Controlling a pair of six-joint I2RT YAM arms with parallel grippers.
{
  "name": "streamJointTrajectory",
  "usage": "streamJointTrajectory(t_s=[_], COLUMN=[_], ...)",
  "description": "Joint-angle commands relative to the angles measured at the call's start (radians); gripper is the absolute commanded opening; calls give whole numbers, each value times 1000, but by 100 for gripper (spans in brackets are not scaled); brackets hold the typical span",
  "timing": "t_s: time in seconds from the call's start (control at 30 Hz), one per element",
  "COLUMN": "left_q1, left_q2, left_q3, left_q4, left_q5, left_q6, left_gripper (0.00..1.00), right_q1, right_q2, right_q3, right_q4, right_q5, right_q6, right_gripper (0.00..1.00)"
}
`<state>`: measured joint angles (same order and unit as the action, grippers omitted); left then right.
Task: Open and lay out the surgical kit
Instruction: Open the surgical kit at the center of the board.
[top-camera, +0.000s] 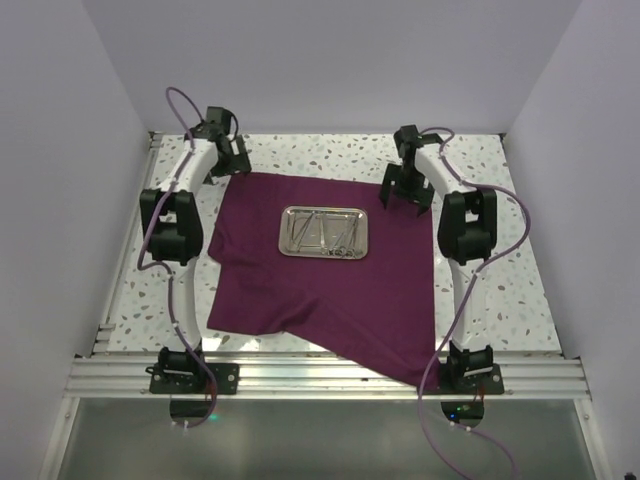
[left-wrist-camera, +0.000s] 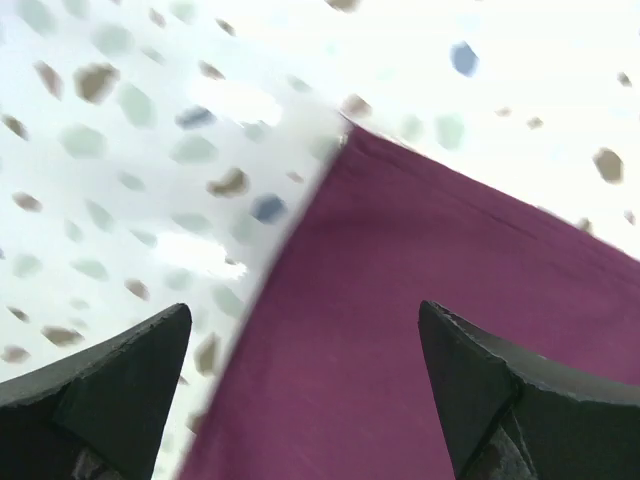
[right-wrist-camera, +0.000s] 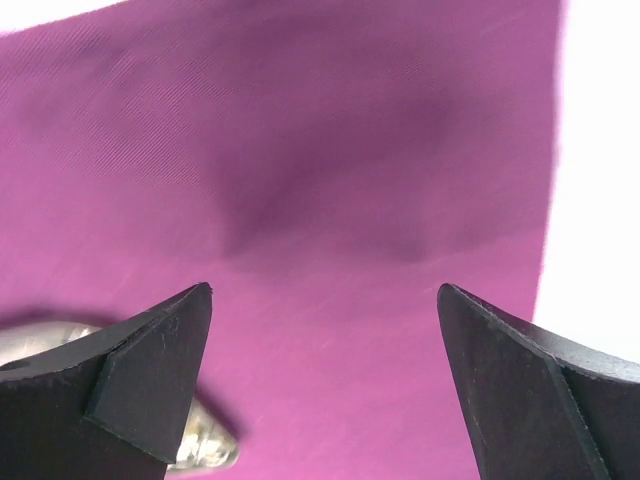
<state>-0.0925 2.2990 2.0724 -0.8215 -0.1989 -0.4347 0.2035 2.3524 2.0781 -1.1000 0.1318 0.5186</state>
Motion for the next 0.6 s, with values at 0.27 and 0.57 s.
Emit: streamJointTrajectory(t_s=[0.27,0.57], left_q1=[93,93], left_q2=[149,237], left_q3=[9,35], left_q4=[231,275], left_q5=[246,429], left_q6=[157,136], left_gripper=[100,90], right_q1=[-162,-132], right_q2=[103,145], right_q3=[111,37], right_q4=[32,192], right_q5=[111,-47], right_q6=[54,67], right_gripper=[98,86])
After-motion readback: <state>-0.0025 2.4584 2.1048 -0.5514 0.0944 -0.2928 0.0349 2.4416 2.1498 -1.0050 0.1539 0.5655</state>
